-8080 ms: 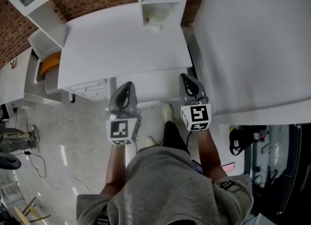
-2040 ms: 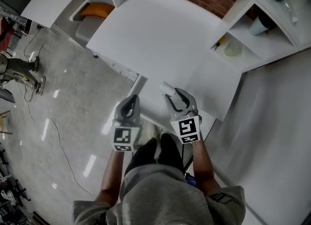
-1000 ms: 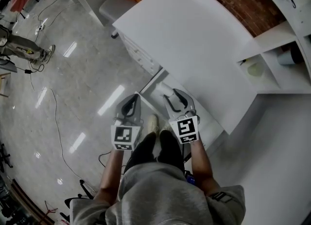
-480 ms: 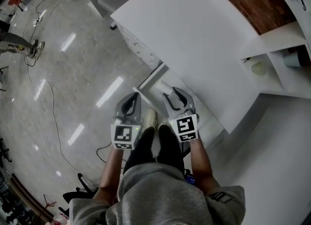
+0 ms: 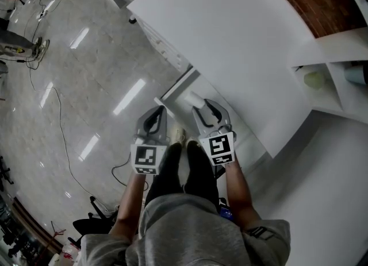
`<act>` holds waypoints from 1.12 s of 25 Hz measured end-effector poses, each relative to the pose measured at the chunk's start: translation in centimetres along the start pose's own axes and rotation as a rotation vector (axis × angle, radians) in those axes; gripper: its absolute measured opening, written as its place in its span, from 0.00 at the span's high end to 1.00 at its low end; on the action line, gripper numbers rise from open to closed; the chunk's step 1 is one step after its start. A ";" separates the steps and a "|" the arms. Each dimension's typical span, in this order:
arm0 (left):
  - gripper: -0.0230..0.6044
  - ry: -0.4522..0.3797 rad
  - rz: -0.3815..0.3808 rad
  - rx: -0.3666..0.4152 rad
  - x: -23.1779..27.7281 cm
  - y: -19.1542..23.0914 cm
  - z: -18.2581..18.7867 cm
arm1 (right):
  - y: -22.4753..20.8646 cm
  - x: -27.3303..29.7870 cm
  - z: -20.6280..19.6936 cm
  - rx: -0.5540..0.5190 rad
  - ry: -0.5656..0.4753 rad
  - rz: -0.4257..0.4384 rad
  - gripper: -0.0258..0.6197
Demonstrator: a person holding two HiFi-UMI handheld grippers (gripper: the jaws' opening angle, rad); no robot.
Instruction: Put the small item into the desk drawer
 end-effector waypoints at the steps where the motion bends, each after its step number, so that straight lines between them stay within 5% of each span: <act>1: 0.94 0.003 0.000 -0.003 0.2 0.0 -0.2 | 0.0 0.3 -0.2 -0.001 0.004 0.003 0.71; 28: 0.94 0.116 0.010 -0.071 7.0 0.1 -6.4 | -2.6 11.1 -9.3 -0.003 0.188 0.067 0.70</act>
Point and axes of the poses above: the fingertips, and each gripper's own axes: x forward along the fingers, y to its left, z out of its top, the point moved 3 cm from there along -x, backward along the fingers, and after that the axes turned 14 degrees about y, right-handed, at the moved point
